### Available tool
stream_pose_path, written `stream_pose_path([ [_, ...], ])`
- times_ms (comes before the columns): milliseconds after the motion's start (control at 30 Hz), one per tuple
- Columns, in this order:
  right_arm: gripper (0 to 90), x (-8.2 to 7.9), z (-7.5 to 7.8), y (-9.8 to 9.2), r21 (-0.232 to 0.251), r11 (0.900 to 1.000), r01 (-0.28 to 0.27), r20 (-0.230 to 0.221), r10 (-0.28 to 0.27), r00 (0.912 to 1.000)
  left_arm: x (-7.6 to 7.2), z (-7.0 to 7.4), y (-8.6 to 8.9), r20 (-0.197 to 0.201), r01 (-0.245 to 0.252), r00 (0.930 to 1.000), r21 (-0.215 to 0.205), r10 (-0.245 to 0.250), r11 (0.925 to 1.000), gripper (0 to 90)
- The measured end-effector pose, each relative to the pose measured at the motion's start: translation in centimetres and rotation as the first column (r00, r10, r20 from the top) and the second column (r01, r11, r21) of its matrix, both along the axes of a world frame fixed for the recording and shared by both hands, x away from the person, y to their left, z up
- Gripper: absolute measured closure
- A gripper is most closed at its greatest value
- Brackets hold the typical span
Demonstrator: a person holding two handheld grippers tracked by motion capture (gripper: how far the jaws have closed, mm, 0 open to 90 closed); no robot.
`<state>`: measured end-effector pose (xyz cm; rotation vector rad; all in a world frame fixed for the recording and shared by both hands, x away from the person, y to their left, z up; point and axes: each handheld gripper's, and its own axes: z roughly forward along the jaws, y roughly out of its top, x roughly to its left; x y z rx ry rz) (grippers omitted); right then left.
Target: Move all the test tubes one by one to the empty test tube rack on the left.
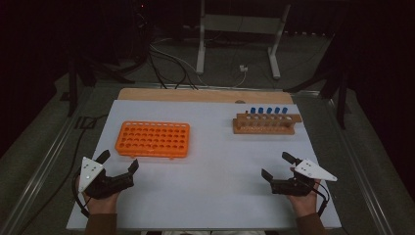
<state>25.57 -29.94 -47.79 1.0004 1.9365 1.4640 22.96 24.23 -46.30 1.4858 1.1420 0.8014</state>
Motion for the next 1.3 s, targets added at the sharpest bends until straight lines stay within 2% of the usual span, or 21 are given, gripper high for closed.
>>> stream_pose_path([
  [233, 0.1, 0.0, 0.0, 0.1, -0.008, 1.000, 0.005, 0.003, -0.005, 1.0000, -0.1, 0.0, 0.0, 0.000, -0.011, 0.9999, 0.001, 0.011, 0.9999, 0.7],
  [433, 0.1, 0.0, 0.1, 0.2, 0.007, 1.000, 0.009, 0.006, -0.009, 0.9999, 0.0, -0.1, -0.1, -0.004, -0.016, 0.9999, 0.009, 0.016, 0.9998, 0.7],
  [533, 0.1, -0.2, 0.5, 0.3, 0.014, 1.000, 0.014, 0.019, -0.014, 0.9997, 0.0, -0.2, -0.1, -0.007, -0.021, 0.9998, 0.009, 0.021, 0.9997, 0.7],
  [633, 0.1, -0.2, 0.8, 0.6, 0.000, 1.000, 0.026, 0.023, -0.026, 0.9994, 0.0, -0.2, -0.1, -0.005, -0.026, 0.9996, 0.004, 0.027, 0.9996, 0.7],
  [1033, 0.1, 1.0, 2.7, 1.2, -0.024, 0.998, 0.050, 0.038, -0.049, 0.9981, 0.1, -0.4, 0.0, -0.006, -0.045, 0.9990, 0.001, 0.045, 0.9990, 0.7],
  [1133, 0.0, 1.6, 3.0, 1.0, -0.030, 0.996, 0.081, 0.032, -0.080, 0.9963, 0.1, -0.3, -0.1, 0.000, -0.045, 0.9990, 0.002, 0.045, 0.9990, 0.7],
  [1167, 0.0, 2.1, 3.2, 0.7, -0.050, 0.992, 0.119, 0.028, -0.118, 0.9927, 0.1, -0.3, -0.1, -0.001, -0.046, 0.9989, 0.002, 0.046, 0.9989, 0.7],
  [1300, 0.0, 3.3, 3.4, 0.1, -0.037, 0.988, 0.153, -0.002, -0.153, 0.9882, 0.1, -0.4, -0.1, -0.001, -0.048, 0.9988, 0.004, 0.048, 0.9988, 0.7],
])
